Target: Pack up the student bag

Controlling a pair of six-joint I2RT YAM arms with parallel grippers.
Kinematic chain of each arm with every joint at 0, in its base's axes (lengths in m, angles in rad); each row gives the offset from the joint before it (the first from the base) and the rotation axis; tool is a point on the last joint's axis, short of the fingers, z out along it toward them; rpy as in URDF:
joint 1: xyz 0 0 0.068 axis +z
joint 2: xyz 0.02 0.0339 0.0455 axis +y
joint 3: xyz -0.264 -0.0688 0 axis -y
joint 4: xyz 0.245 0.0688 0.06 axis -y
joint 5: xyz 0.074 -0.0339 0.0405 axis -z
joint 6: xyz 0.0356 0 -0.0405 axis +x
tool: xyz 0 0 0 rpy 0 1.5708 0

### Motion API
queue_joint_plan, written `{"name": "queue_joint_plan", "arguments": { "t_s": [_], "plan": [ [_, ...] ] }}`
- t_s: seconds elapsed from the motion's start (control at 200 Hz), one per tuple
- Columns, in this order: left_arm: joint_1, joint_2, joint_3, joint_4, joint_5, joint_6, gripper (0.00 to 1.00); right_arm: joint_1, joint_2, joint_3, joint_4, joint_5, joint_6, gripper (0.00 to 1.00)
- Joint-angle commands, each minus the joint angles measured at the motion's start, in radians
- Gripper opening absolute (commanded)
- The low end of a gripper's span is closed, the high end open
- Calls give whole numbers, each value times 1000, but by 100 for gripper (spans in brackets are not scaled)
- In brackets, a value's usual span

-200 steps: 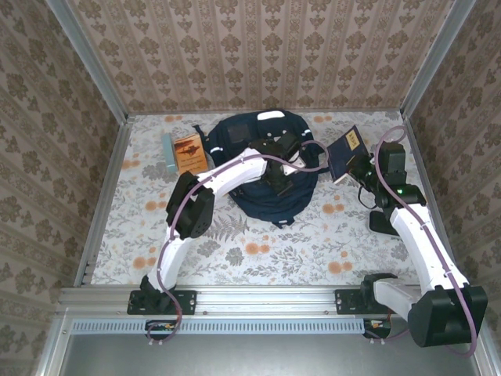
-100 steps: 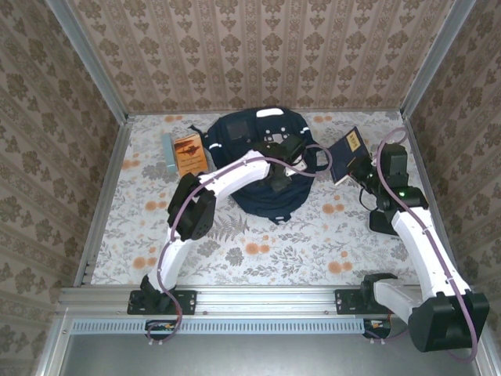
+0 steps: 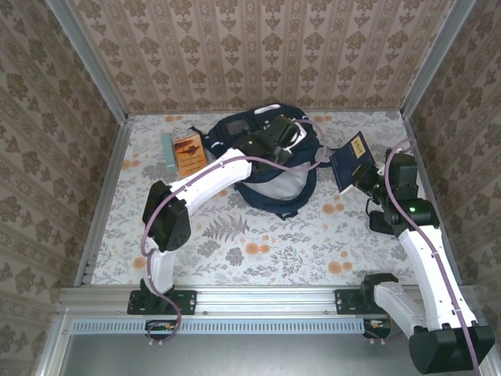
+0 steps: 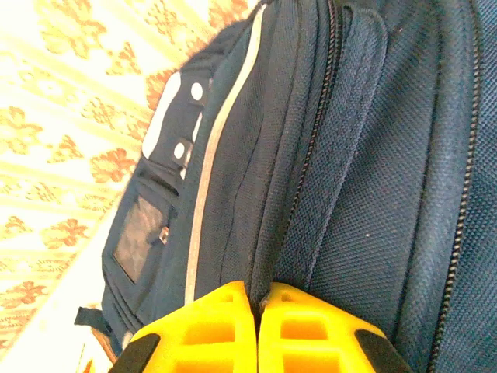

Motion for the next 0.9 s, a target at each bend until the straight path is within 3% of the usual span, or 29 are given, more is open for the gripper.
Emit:
{"name": "queue_joint_plan", "arguments": {
  "t_s": [0.0, 0.205, 0.37, 0.685, 0.895],
  "plan": [
    [-5, -49, 36, 205, -44, 12, 0, -3, -20, 15, 57, -145, 9, 4],
    [-6, -55, 50, 228, 2, -23, 0, -2, 7, -82, 207, -277, 141, 4],
    [-6, -100, 10, 254, 44, -48, 0, 23, 111, -179, 477, -387, 317, 4],
    [-6, -167, -43, 278, 137, -101, 0, 134, 370, -207, 838, -395, 501, 3],
    [-6, -192, -46, 277, 156, -136, 0, 185, 504, -206, 1034, -326, 587, 3]
  ]
}}
